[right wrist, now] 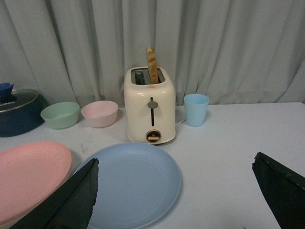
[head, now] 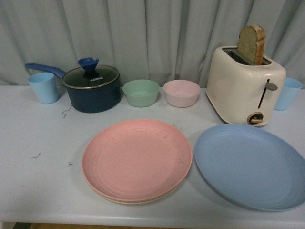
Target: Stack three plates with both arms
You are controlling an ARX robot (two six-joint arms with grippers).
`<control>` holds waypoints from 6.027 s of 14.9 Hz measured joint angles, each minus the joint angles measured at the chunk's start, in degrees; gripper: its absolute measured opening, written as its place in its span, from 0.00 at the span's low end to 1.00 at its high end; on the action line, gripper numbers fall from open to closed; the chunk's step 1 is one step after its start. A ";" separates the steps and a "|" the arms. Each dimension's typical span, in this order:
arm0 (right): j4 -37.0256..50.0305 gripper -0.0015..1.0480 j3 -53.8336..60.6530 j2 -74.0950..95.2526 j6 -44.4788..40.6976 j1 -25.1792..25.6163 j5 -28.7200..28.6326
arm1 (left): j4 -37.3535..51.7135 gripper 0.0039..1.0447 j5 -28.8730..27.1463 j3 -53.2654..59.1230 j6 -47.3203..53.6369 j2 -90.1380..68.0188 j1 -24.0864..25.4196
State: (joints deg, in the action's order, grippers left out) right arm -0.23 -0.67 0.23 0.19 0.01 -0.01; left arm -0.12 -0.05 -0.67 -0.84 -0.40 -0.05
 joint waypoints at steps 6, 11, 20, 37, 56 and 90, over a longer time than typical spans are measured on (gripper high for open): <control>4.85 0.94 -12.37 43.01 9.03 4.94 -14.49 | -0.11 0.74 0.02 0.00 0.02 -0.07 0.00; 21.53 0.94 -29.14 91.52 5.44 9.73 -10.80 | -0.09 0.94 0.02 0.00 0.04 -0.07 0.00; 24.30 0.94 -45.92 117.15 -1.11 4.44 -1.16 | -0.09 0.94 0.02 0.00 0.04 -0.07 0.00; 25.31 0.03 -35.06 104.02 1.42 9.66 -4.59 | -0.09 0.94 0.02 0.00 0.04 -0.07 0.00; 25.40 0.03 -59.49 123.34 22.93 -21.14 -4.28 | -0.09 0.94 0.04 0.00 0.04 -0.07 0.00; 32.11 0.02 0.00 32.06 0.17 0.31 0.24 | -0.09 0.94 0.04 0.00 0.04 -0.07 0.00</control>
State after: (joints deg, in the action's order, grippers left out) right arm 31.88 -0.67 32.29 0.36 0.32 0.23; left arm -0.21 -0.01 -0.67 -0.80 -0.47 -0.05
